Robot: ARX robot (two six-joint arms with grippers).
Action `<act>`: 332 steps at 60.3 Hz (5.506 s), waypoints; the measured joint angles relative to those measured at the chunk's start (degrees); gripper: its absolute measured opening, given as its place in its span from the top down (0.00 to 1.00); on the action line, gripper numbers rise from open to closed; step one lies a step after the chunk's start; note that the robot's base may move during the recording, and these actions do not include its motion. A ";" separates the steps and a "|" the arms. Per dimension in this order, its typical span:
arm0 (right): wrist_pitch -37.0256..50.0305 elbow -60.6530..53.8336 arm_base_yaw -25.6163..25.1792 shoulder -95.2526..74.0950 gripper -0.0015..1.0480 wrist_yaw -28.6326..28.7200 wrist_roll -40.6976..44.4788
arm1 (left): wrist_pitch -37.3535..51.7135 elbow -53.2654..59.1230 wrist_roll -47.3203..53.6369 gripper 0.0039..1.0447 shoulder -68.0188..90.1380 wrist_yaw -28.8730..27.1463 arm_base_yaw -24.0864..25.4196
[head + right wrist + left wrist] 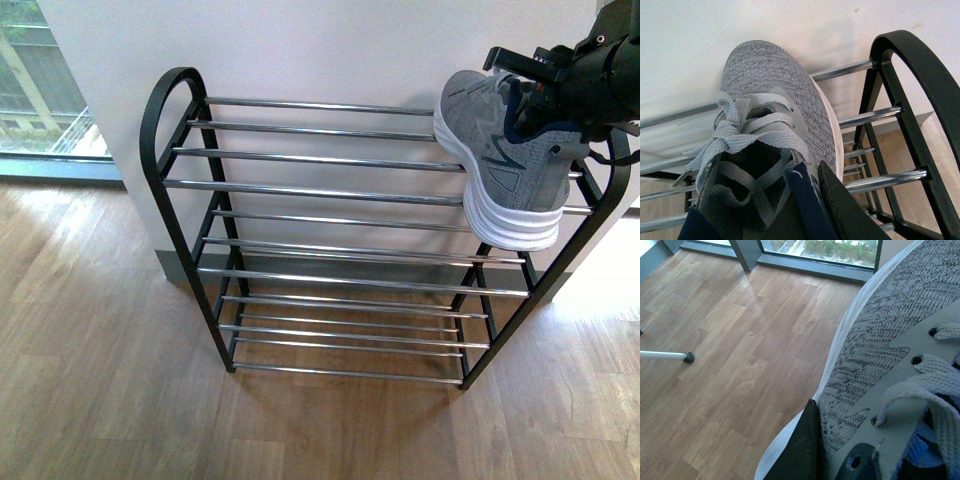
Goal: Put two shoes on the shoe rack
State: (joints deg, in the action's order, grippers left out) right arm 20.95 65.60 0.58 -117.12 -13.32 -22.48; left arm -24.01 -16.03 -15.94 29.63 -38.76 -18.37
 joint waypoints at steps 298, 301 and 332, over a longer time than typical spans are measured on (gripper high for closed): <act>-20.96 -64.48 -0.63 116.91 0.09 13.20 23.04 | 24.81 -15.65 -15.30 0.99 32.89 20.09 8.98; -20.96 -64.48 -0.63 116.91 0.09 13.20 23.04 | 25.11 -20.00 -16.04 0.99 39.01 21.81 9.66; -20.96 -64.48 -0.63 116.91 0.09 13.22 23.04 | 12.33 -57.29 -21.79 0.99 77.83 29.70 8.66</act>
State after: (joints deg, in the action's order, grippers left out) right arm -0.01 1.13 -0.05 -0.21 -0.10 0.56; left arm -11.68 -73.32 -37.74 107.46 -9.06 -9.72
